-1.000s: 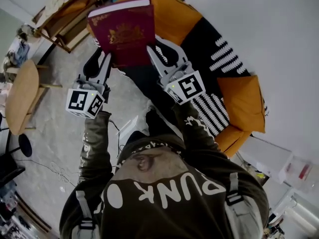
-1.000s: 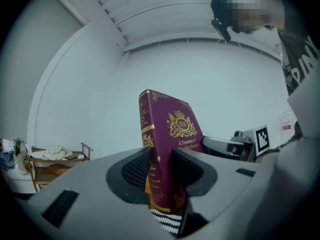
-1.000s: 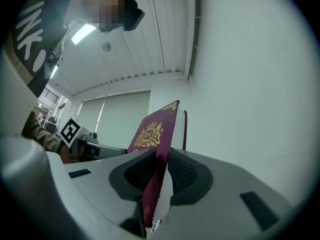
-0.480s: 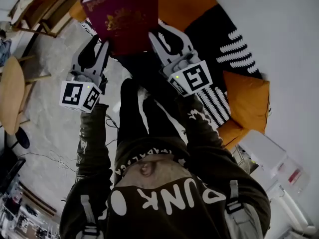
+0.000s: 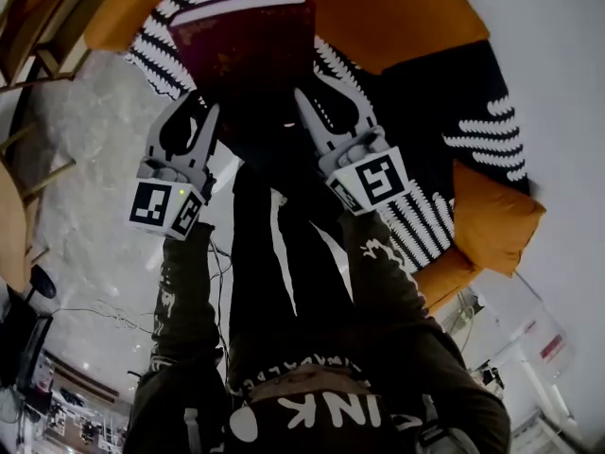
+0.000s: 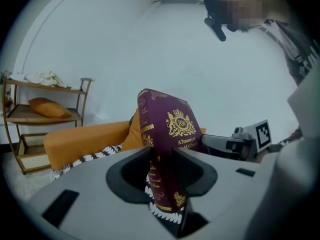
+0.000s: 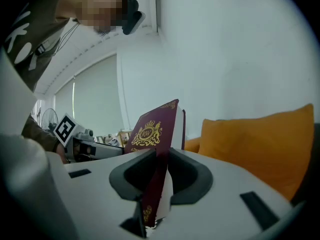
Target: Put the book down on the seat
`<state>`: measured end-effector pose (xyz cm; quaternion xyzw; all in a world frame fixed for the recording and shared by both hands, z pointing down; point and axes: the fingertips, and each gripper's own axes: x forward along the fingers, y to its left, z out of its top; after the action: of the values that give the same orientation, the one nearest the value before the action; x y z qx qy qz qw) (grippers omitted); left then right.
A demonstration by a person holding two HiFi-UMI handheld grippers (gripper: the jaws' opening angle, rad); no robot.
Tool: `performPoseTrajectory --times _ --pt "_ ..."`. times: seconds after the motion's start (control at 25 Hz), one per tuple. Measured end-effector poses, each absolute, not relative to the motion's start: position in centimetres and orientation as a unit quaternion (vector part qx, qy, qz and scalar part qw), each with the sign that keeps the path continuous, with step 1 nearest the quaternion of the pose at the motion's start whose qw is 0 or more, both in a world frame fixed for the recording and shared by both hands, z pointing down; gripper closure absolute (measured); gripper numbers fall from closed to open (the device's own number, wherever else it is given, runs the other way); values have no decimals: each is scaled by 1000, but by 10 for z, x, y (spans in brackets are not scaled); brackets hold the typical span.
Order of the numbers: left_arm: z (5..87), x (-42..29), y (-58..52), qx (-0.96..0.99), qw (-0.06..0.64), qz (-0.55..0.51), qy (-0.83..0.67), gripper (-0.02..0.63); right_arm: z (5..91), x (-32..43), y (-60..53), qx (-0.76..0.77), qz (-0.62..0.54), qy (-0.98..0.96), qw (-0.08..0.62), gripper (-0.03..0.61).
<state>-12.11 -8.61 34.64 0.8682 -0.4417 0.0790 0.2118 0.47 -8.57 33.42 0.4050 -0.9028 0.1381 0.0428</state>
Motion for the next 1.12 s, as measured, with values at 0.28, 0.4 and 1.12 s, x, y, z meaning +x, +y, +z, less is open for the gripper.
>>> performPoseTrajectory --times 0.28,0.4,1.12 --pt "474 -139 -131 857 265 102 -430 492 460 -13 -127 420 192 -884 76 511" --pt "518 -139 -140 852 285 111 -425 492 503 -13 -138 429 213 -874 87 511" --pt "629 -141 -160 842 328 128 -408 488 621 -10 -154 428 282 -850 124 485"
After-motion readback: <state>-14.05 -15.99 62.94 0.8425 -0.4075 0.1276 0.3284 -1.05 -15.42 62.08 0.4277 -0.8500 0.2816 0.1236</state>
